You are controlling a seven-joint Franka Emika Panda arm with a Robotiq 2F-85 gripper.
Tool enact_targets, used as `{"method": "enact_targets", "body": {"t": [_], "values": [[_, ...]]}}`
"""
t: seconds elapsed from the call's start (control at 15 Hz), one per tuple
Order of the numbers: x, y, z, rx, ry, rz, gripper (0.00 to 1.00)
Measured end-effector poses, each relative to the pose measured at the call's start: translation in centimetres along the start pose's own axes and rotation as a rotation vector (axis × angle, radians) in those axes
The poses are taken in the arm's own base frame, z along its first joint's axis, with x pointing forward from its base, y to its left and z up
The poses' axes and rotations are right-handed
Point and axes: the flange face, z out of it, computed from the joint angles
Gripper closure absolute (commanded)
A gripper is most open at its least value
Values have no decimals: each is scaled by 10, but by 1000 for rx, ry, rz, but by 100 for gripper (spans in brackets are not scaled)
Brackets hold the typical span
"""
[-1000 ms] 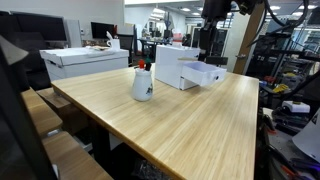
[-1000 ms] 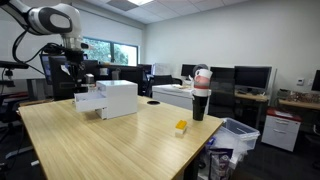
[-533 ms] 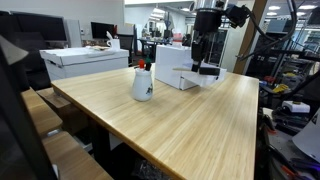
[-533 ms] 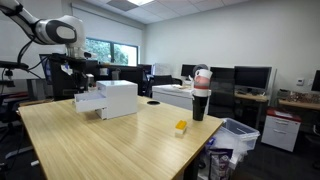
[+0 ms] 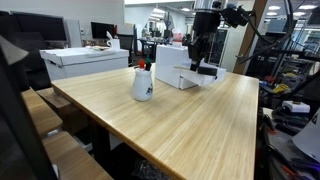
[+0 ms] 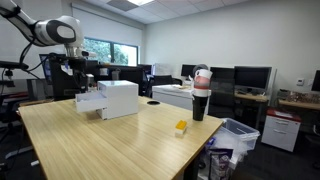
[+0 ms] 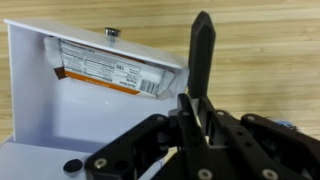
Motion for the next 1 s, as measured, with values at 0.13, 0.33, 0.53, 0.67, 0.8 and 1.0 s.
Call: {"method": "enact_targets", "body": {"t": [0.13,0.33,0.53,0.67,0.8,1.0], "values": [[-1,-2,0,-27,13,33,93],[-2,-2,0,-58,27,74,93],[-2,1,1,-100,35,122,93],[-4,2,2,-125,35,147,93],[-5,3,2,-138,35,166,93],[-6,7,2,-161,32,208,93]]}}
